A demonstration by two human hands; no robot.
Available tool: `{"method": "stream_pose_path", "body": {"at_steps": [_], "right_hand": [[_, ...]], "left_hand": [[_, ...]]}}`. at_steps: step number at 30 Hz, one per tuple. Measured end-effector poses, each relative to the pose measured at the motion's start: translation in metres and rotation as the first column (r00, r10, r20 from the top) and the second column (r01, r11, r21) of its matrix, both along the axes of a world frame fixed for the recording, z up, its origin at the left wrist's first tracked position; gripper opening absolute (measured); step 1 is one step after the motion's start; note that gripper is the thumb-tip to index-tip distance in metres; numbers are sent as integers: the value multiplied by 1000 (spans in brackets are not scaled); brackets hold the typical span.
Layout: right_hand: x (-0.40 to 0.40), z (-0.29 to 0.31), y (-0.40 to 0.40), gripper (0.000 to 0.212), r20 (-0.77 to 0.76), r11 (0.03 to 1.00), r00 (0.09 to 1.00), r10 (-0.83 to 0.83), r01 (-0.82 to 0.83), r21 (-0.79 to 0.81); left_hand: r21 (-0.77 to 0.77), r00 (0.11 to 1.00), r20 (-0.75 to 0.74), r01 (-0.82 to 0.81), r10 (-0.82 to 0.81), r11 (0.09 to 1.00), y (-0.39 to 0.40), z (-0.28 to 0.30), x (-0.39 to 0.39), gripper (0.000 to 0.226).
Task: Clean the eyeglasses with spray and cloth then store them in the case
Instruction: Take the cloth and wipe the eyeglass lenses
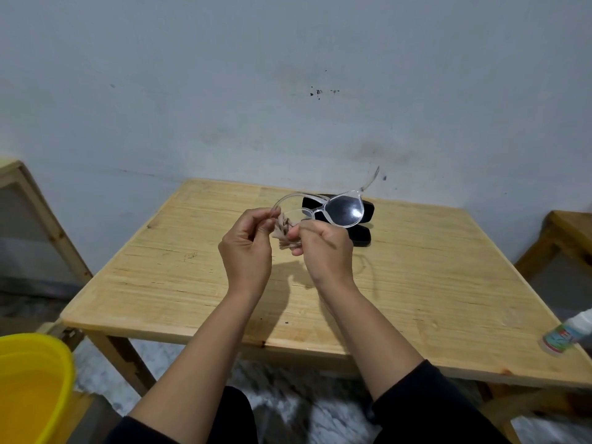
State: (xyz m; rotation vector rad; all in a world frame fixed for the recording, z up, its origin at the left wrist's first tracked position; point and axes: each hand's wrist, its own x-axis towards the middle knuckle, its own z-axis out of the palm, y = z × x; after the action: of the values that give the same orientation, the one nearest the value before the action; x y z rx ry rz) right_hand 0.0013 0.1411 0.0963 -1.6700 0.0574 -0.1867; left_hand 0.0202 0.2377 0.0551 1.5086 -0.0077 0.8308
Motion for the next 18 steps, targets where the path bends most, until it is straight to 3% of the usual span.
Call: {"method": "stream_pose_path", "body": {"at_steps": [10,18], "right_hand": [[1,-6,8,19,101,975,972,-212,205,81],[4,-12,11,41,146,969,963,-228,209,132]], "left_hand": [[37,997,33,-66,64,997,-2,4,-1,29],[18,998,18,-65,64,998,-8,4,0,23]]}}
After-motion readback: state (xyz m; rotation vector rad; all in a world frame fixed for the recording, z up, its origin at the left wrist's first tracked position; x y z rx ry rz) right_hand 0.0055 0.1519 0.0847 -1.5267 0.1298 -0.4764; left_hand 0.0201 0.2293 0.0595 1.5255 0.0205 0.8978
